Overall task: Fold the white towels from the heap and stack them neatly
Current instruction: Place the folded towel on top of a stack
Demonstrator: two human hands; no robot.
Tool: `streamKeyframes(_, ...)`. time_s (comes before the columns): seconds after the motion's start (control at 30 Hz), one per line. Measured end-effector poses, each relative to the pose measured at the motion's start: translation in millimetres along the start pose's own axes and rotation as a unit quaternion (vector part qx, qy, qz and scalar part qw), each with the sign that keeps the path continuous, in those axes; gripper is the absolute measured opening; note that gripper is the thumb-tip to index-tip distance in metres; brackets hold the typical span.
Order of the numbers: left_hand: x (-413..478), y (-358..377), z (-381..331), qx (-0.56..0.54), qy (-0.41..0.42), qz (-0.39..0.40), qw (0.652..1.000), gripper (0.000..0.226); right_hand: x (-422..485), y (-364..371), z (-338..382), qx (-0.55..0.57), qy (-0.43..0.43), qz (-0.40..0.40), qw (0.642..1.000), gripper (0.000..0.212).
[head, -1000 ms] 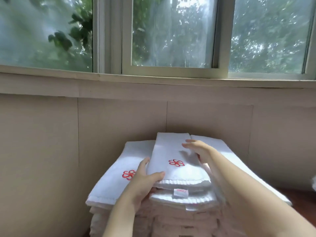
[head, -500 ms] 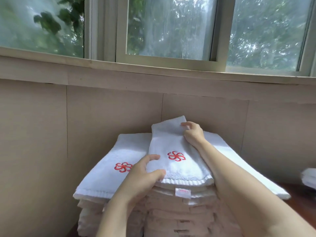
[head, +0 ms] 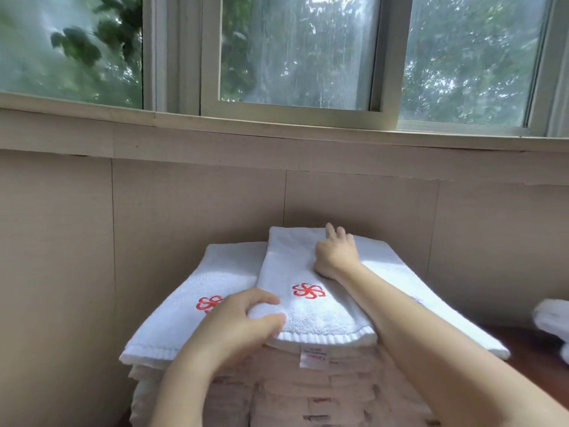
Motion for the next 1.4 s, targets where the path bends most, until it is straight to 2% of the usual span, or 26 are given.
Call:
streamKeyframes(0.03,1,-7,-7,0.090,0.006,-0.034,0.995,0.019,0,2,8,0.017,-0.029,0.018,0.999,0.041)
streamKeyframes(0.07,1,-11,-18,0.151,0.025,-0.073,0.986,0.020,-2,12,13,0.059,-0.042,0.083,0.994,0.048)
streamKeyframes(0.13,1,-11,-42,0.164,0.080,-0.131,0.974,0.024,-11,41,15,0.133,-0.025,0.243,0.961,0.061)
streamKeyframes(0.17,2,-2,-50,0.161,0.105,-0.123,0.974,0.027,-15,49,14,0.151,-0.017,0.278,0.949,0.065)
streamKeyframes(0.27,5,43,-51,0.273,0.129,-0.020,0.953,0.049,-18,50,13,0.153,-0.022,0.273,0.950,0.070)
streamKeyframes(0.33,6,53,-44,0.320,0.118,0.003,0.940,0.054,-24,50,13,0.143,-0.029,0.283,0.948,0.073)
streamKeyframes(0.4,8,53,-39,0.318,0.109,0.016,0.942,0.055,-37,51,15,0.147,-0.041,0.295,0.943,0.074)
streamKeyframes(0.47,9,53,-35,0.309,0.096,0.036,0.945,0.056,-58,44,16,0.164,-0.062,0.273,0.946,0.065)
streamKeyframes(0.53,5,52,-34,0.294,0.091,0.045,0.950,0.056,-87,27,13,0.185,-0.095,0.231,0.950,0.041)
streamKeyframes(0.57,2,51,-35,0.294,0.093,0.046,0.950,0.055,-103,18,11,0.191,-0.108,0.213,0.952,0.035)
streamKeyframes(0.7,-15,49,-39,0.313,0.100,0.029,0.944,0.052,-167,-14,-14,0.180,-0.121,0.120,0.969,0.039)
streamKeyframes(0.83,-31,61,-52,0.362,0.114,0.052,0.924,0.045,-218,-34,-31,0.181,-0.136,0.027,0.974,0.044)
streamKeyframes(0.93,-46,88,-73,0.386,0.157,0.092,0.905,0.050,-233,-36,-39,0.189,-0.144,0.044,0.970,0.049)
streamKeyframes(1.03,-64,106,-89,0.384,0.206,0.104,0.894,0.053,-244,-38,-50,0.217,-0.143,0.072,0.963,0.044)
streamKeyframes(1.13,-72,101,-100,0.303,0.211,0.112,0.923,0.038,-257,-41,-57,0.247,-0.176,0.103,0.947,0.038)
streamKeyframes(1.23,-66,80,-110,0.252,0.206,0.071,0.943,0.029,-265,-48,-68,0.221,-0.214,0.084,0.948,0.024)
streamKeyframes(1.33,-41,47,-119,0.234,0.185,-0.014,0.954,0.025,-249,-58,-104,0.246,-0.140,0.025,0.959,0.040)
streamKeyframes(1.4,-20,27,-128,0.225,0.169,-0.065,0.957,0.026,-227,-67,-119,0.244,-0.116,-0.008,0.963,0.039)
Point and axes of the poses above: each hand's wrist, its own x-axis towards the middle knuckle, its own y-axis out of the palm, z = x × y, the point moved 10 cm from there along x, towards the middle knuckle, and after that the axes turned 6 degrees about y, right-handed, at the moved point
